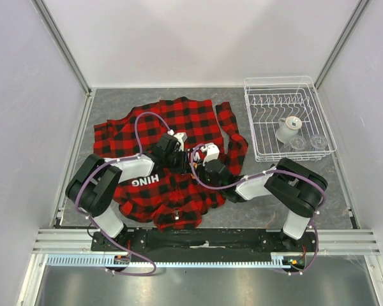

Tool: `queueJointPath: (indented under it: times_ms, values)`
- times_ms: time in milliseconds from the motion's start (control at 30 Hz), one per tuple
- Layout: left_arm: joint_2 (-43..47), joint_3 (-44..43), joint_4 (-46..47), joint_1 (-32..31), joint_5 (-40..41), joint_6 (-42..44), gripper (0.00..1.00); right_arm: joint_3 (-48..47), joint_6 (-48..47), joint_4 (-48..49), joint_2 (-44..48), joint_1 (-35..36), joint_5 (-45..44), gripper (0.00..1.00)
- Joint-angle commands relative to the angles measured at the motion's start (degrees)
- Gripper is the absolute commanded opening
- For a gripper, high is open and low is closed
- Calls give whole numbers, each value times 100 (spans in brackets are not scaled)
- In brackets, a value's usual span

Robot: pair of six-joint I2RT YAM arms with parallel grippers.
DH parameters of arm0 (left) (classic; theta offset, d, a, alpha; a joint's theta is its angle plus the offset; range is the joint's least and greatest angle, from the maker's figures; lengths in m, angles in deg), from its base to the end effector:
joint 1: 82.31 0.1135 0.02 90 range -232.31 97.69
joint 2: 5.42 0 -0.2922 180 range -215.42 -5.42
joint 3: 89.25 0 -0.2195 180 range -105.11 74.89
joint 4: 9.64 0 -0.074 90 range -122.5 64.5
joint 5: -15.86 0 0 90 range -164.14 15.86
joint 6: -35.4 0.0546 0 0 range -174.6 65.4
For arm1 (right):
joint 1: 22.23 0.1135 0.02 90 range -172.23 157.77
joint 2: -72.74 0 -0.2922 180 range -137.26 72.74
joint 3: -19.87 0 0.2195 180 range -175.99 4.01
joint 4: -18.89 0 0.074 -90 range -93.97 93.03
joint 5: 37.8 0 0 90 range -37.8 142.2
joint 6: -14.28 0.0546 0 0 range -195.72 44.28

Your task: Remove the brooch from the garment

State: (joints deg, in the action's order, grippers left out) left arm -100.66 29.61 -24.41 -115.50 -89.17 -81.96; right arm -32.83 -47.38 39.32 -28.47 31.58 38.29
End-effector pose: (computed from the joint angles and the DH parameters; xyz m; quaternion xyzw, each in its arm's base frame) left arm 0.2532 -0.1825 0.1860 0.0931 0.9247 -0.2813 0.2390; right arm 0.2080 0.2620 0.1759 -0.1269 0.8440 0.2572 0.4532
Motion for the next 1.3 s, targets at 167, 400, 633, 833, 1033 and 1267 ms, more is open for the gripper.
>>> queueJointPath:
  times_ms: [167,400,633,833,1033,1267]
  values:
    - [40,-728,534,-197,-466,-270,33,-175,154,-167,-312,350,1101,0]
    - [1127,220,700,-197,-282,-402,42,-104,321,-192,-171,253,750,0]
    - [2395,1573,937,-205,140,-815,41,-789,330,-1858,-101,614,-541,0]
    - [2493,2303,1614,-205,228,-1105,36,-1589,567,-3828,-127,851,-1904,0]
    - [2800,2673,1729,-197,658,-1255,36,-1922,787,-4770,-171,869,-2361,0]
    - [2932,3051,1738,-197,1221,-1536,37,-2372,858,-5887,-452,878,-3082,0]
